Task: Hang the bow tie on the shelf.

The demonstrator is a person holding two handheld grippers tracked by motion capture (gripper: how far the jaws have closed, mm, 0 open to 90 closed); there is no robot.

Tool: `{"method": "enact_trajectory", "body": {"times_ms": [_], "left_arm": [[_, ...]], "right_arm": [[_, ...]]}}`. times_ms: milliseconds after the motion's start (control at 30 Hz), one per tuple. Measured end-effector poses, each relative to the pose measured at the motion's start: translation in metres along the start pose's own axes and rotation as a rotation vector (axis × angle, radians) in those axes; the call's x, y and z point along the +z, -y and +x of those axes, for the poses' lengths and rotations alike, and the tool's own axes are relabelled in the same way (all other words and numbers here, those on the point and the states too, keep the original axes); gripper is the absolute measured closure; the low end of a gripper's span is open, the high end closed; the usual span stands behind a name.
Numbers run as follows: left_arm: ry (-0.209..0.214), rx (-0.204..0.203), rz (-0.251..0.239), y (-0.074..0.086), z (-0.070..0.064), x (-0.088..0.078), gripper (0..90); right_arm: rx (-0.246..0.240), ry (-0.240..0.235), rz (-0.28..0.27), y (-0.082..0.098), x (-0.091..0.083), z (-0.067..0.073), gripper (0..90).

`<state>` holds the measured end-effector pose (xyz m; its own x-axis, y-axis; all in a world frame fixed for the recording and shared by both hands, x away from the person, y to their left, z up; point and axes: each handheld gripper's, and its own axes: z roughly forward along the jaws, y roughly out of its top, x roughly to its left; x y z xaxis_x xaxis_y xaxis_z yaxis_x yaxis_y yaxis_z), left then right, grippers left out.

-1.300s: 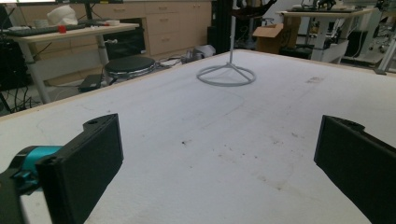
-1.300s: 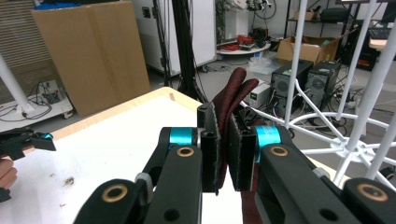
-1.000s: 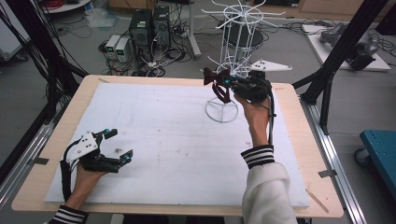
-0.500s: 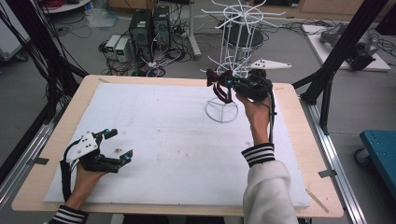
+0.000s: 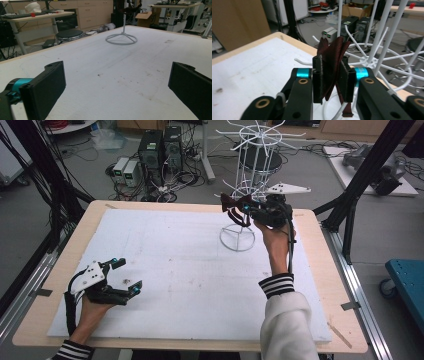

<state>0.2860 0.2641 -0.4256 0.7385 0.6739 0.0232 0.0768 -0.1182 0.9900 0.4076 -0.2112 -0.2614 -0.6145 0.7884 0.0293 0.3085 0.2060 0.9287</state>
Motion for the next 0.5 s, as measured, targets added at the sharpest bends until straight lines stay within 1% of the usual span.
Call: {"method": "enact_trajectory", "body": {"times_ms": [67,100,167,267,300,400,433,467,500], "left_arm": [[0.001,0.0,-0.001,0.0,0.0,0.0,1.7],[0.002,-0.001,-0.002,0.0,0.0,0.0,1.7],[0.002,0.0,-0.002,0.0,0.0,0.0,1.7],[0.002,0.002,0.0,0.0,0.0,0.0,1.7],[0.003,0.001,-0.001,0.0,0.0,0.0,1.7],[0.003,-0.001,-0.002,0.0,0.0,0.0,1.7],[0.006,0.0,-0.002,0.0,0.0,0.0,1.7],[0.009,0.002,-0.001,0.0,0.0,0.0,1.7],[0.009,-0.003,-0.003,0.0,-0.001,0.0,1.7]], "right_arm": [[-0.007,0.009,-0.006,0.0,-0.001,0.001,69.6],[-0.006,0.023,-0.01,-0.001,-0.002,0.001,67.0],[-0.003,0.033,-0.01,0.0,-0.003,0.002,61.5],[-0.01,0.035,-0.011,0.0,-0.004,0.003,61.1],[-0.013,0.037,-0.014,0.0,-0.005,0.003,59.2],[-0.023,0.061,-0.023,0.001,-0.009,0.005,49.7],[-0.03,0.064,-0.034,0.001,-0.01,0.005,47.1],[-0.024,0.066,-0.039,0.002,-0.012,0.006,42.8],[-0.023,0.09,-0.047,0.002,-0.015,0.007,29.0]]}}
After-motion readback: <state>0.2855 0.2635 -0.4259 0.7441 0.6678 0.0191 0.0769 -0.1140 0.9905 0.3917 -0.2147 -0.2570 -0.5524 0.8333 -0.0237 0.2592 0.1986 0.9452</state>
